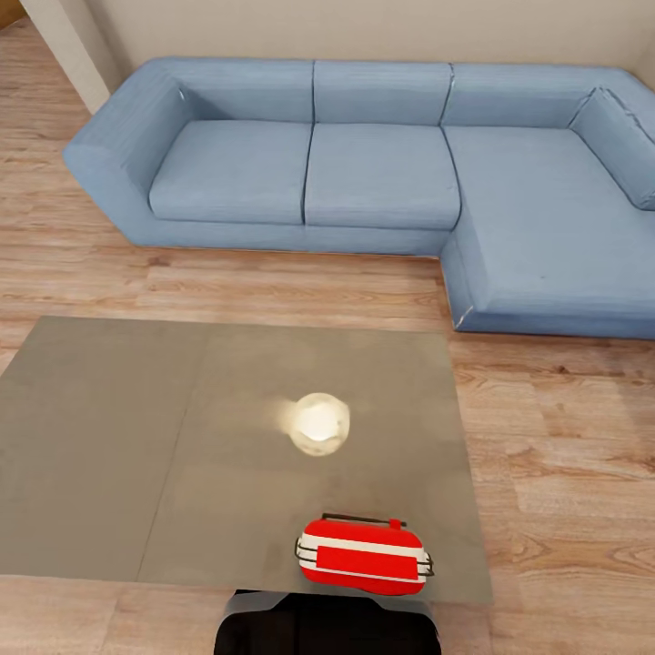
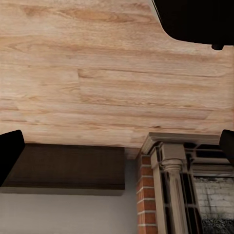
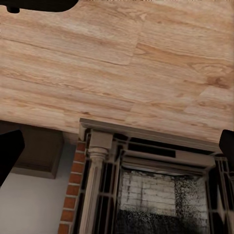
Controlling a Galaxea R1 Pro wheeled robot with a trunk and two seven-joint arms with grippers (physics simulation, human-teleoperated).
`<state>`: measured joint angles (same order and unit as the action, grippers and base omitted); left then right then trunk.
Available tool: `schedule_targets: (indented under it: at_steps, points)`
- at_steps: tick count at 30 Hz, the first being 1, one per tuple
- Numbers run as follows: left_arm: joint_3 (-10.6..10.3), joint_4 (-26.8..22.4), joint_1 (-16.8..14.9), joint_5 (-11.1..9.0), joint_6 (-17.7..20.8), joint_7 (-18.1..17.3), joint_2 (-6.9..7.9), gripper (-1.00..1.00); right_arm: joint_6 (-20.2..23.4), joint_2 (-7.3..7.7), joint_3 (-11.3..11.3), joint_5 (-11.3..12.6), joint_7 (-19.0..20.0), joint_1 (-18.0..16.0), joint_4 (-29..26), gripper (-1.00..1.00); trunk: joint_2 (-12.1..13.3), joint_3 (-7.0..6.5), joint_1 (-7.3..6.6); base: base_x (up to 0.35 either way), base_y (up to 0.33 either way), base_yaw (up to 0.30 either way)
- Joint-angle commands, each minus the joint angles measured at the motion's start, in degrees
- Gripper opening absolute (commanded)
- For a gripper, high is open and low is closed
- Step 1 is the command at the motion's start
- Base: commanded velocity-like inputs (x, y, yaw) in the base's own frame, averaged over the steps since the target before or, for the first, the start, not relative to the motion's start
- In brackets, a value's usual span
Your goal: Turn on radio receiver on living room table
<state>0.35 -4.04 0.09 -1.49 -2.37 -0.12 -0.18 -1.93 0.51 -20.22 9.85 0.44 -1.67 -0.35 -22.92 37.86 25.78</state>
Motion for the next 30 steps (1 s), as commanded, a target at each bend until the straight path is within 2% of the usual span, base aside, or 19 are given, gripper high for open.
schedule_targets:
  at_steps: [1, 30]
  points:
    - [0.0, 0.0, 0.0, 0.0, 0.0, 0.0, 0.0, 1.0, 0.0, 0.0, 0.0, 0.0, 0.0, 0.0, 0.0, 1.0, 0.0, 0.0, 0.0, 0.0, 0.0, 0.0]
    - [0.0, 0.0, 0.0, 0.0, 0.0, 0.0, 0.0, 1.0, 0.3, -0.25, 0.1, 0.2, -0.5, 0.0, 0.0, 1.0, 0.0, 0.0, 0.0, 0.0, 0.0, 0.0]
